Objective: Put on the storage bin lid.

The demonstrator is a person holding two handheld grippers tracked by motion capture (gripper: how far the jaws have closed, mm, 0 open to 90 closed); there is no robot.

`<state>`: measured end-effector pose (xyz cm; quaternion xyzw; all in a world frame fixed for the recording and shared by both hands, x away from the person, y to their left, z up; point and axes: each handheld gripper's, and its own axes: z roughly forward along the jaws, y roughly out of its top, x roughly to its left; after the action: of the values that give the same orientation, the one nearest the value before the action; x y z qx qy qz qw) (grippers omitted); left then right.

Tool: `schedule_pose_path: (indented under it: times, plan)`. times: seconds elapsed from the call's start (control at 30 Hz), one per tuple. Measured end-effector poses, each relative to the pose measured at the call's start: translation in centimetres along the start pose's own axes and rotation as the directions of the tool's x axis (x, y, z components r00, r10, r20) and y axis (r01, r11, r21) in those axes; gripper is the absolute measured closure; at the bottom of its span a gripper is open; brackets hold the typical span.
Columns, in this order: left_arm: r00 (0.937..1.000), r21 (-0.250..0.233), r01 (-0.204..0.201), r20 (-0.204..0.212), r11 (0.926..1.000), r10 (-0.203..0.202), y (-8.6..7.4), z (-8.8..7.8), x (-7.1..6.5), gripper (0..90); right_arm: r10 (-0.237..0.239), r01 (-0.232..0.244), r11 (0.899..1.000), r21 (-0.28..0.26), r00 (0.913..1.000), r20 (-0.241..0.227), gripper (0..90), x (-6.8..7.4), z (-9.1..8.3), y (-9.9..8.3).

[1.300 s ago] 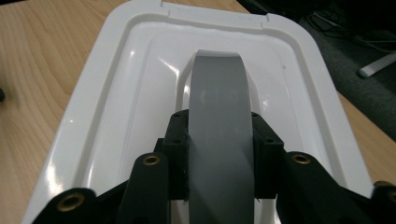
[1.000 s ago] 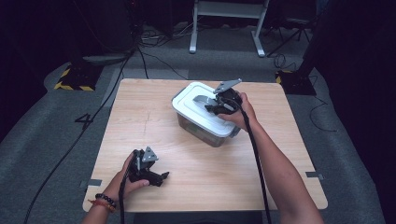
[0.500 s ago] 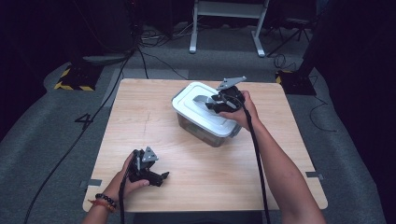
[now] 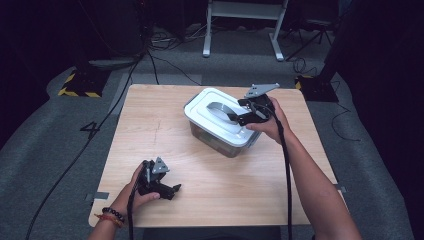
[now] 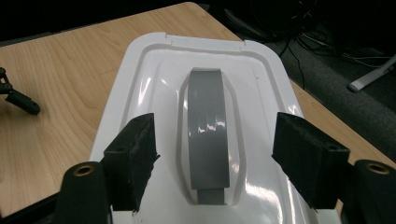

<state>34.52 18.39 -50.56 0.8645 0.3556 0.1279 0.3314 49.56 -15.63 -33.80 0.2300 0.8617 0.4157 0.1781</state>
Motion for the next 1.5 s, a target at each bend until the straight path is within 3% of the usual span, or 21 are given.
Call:
schedule_pose_path:
  times: [0.23,0.73,1.2,1.5]
  plan:
    - [1.0000,0.001,0.001,-0.001,1.0000,-0.001,0.0,0.0,0.0,0.4,-0.041,0.041,0.999,0.003,0.9989,-0.021,28.2,0.6,-1.5,-0.6]
    - [1.0000,0.001,0.000,0.000,1.0000,0.000,0.0,0.0,0.0,0.4,-0.082,0.082,0.997,0.014,0.9966,0.002,23.5,2.1,-4.9,-2.8]
    - [1.0000,0.000,0.000,0.000,1.0000,0.000,0.0,0.0,0.0,0.4,-0.116,0.115,0.993,0.027,0.9907,0.071,24.2,3.2,-7.8,-6.2]
    - [1.0000,0.000,0.001,0.000,1.0000,-0.001,0.0,0.0,0.0,0.4,-0.137,0.131,0.990,0.059,0.9855,0.100,24.2,3.7,-8.5,-8.7]
